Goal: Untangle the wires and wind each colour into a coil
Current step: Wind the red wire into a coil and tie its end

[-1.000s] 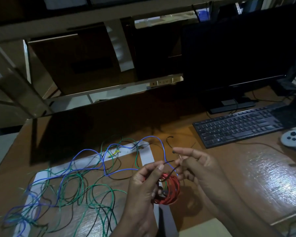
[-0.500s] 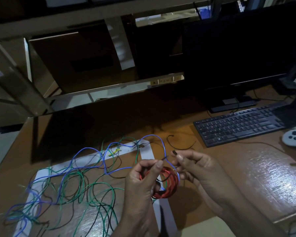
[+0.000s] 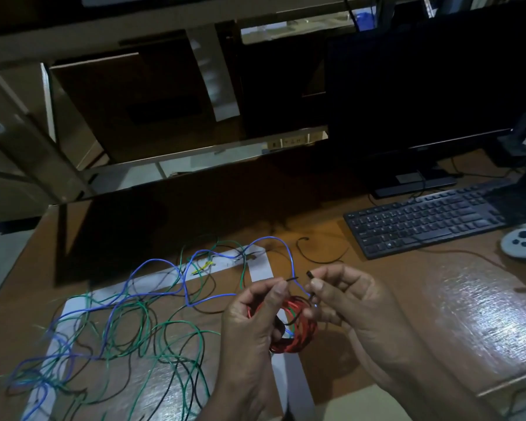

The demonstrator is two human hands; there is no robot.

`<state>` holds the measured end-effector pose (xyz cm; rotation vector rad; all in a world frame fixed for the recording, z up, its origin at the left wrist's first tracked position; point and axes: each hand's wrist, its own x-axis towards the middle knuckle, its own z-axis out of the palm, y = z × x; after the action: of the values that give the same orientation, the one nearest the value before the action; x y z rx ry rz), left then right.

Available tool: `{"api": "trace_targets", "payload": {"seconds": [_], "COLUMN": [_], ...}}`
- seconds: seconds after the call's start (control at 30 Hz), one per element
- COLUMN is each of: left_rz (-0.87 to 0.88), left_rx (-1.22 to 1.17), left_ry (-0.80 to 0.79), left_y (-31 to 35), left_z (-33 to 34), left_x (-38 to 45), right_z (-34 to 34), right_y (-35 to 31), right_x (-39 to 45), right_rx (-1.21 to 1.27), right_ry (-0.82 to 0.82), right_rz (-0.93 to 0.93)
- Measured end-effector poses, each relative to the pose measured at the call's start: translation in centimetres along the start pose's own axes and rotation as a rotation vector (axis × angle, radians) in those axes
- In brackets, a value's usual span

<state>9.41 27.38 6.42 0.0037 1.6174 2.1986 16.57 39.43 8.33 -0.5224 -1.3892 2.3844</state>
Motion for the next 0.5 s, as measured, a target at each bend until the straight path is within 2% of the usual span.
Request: {"api": "trace_targets", "payload": {"seconds": [0.13,0.3,0.5], "left_rz": [-0.039,0.018,-0.004], "left_rx": [-0.026,-0.001,-0.024], "left_ry": [-0.021,-0.029,-0.027], "left_y": [-0.16,-0.72,-0.8], "left_z": [-0.05,-0.43,-0.49], "left_x": [-0.02,0.18,0.16], "right_z": [0.32,0.41,0.37], "right_y": [0.05,0.09,0.21], "right_x": [-0.16,-0.25,-0.27], "right_rx": [-0.055,-0.092,-0.105], "right_ry": [-0.002,-0.014,-0.014], "right_rz": [-0.053,-0.08,-0.095]}}
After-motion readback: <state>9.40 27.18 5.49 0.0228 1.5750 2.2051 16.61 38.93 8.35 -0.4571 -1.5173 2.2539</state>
